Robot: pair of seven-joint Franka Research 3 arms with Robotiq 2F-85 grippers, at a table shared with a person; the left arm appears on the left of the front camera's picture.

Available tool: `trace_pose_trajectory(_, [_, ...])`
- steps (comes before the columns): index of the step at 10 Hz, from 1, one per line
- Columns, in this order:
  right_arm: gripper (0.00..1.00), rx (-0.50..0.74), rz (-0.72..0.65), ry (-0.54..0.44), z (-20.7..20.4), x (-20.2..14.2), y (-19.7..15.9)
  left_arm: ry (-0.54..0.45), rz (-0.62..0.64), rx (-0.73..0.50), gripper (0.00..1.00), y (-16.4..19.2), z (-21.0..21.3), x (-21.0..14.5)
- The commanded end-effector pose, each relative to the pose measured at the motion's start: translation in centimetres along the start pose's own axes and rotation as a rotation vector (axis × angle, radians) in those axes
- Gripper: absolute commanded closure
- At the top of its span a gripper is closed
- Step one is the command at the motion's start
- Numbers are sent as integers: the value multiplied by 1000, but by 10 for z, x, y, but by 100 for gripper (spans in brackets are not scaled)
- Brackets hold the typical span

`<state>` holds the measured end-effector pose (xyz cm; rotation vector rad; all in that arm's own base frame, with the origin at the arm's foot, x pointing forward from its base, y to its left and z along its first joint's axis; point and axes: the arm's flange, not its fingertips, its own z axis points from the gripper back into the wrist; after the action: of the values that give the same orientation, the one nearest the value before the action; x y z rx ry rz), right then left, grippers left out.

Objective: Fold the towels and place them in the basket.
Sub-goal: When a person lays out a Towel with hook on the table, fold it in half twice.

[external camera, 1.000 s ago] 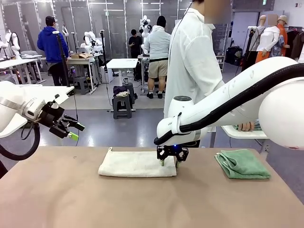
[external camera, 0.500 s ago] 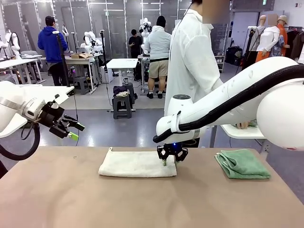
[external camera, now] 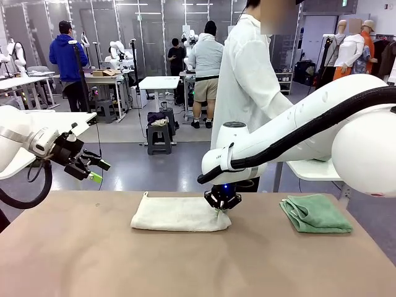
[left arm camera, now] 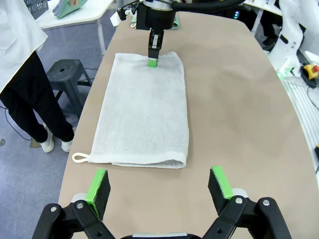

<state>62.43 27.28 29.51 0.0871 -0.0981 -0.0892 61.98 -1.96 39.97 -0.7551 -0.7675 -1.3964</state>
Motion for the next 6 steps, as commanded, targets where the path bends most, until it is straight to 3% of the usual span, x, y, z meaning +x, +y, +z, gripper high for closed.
trace_pose_trajectory(1, [100,-28,-24,16,-8,2,-1,4,-2,8,0,-2,1,2])
trace_pose_trajectory(4, [96,-63,101,10,-1,6,-35,4,-2,8,0,-2,1,2])
trace_pose_trajectory(6, [96,-60,97,13,5,4,-62,4,-2,8,0,-2,1,2])
